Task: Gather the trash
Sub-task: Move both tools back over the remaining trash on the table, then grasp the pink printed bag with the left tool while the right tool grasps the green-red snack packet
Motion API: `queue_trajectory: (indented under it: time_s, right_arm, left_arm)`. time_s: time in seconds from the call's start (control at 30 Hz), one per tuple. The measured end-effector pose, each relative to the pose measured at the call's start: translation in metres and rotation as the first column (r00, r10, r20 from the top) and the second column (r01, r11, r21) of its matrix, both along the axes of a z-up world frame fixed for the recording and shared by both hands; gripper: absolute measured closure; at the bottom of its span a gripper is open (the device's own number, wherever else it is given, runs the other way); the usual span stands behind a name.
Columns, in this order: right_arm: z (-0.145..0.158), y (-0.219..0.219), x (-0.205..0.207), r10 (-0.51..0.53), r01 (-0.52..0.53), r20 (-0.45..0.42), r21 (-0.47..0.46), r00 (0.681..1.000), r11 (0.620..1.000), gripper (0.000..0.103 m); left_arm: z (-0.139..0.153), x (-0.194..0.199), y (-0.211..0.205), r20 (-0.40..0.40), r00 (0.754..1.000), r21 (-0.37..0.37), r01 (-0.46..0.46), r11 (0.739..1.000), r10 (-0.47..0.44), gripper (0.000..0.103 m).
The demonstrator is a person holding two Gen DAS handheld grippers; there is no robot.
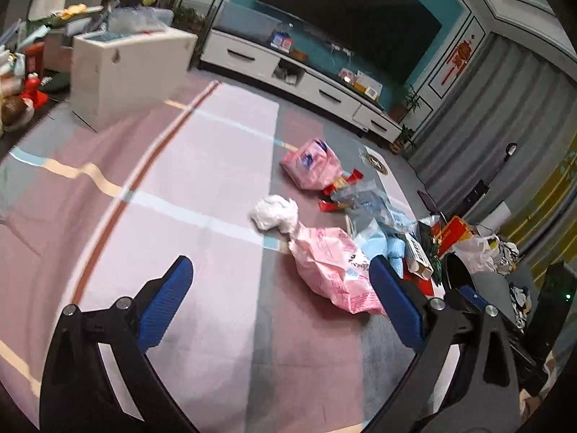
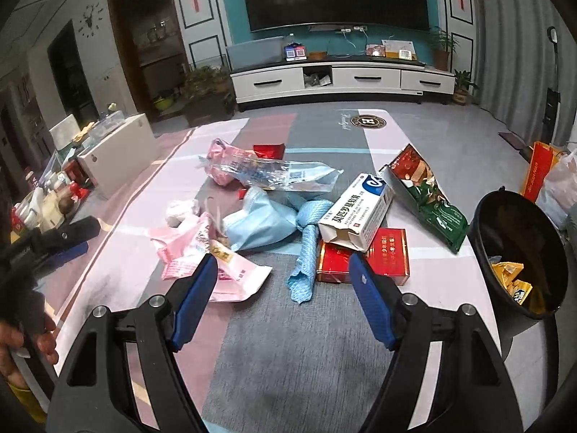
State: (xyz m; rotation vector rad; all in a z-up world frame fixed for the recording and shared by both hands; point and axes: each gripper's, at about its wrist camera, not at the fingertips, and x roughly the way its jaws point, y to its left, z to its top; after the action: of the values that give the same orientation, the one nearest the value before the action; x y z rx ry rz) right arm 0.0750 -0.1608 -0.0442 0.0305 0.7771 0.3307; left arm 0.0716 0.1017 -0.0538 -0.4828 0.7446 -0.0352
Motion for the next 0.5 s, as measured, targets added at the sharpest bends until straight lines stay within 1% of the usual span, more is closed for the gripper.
queue_trajectory:
  time_s: [0.1, 0.2, 0.27, 0.33, 0.4, 0.5]
  right_arm:
    - [-0.006, -0.01, 0.007, -0.028, 0.028, -0.012, 0.013, 1.0, 1.0, 0.029]
    - [-0.011, -0.023, 0.014, -0.053, 0.053, -0.023, 0.019, 0.998, 0.998, 0.029]
    - [-0.014, -0.032, 0.018, -0.068, 0.069, -0.033, 0.025, 0.997, 0.997, 0.029]
    - [-0.018, -0.038, 0.022, -0.074, 0.076, -0.047, 0.032, 0.996, 0.997, 0.029]
    - [-0.022, -0.045, 0.028, -0.082, 0.085, -0.058, 0.041, 0.995, 0.996, 0.029]
    - [-0.024, -0.05, 0.04, -0.09, 0.095, -0.069, 0.061, 0.994, 0.994, 0.029]
  left_arm:
    - [-0.005, 0.013, -0.023, -0.01, 0.998, -0.011, 0.068, 0.998, -0.068, 0.005]
    - [-0.014, 0.028, -0.048, -0.035, 0.994, -0.023, 0.106, 0.994, -0.107, 0.005]
    - [-0.022, 0.038, -0.062, -0.058, 0.993, 0.0, 0.098, 0.995, -0.098, 0.005]
    - [-0.028, 0.045, -0.074, -0.067, 0.994, 0.03, 0.091, 0.995, -0.089, 0.005]
    - [-0.033, 0.051, -0.084, -0.077, 0.993, 0.043, 0.095, 0.995, -0.092, 0.005]
    - [-0.037, 0.057, -0.093, -0.083, 0.992, 0.078, 0.101, 0.992, -0.095, 0.006]
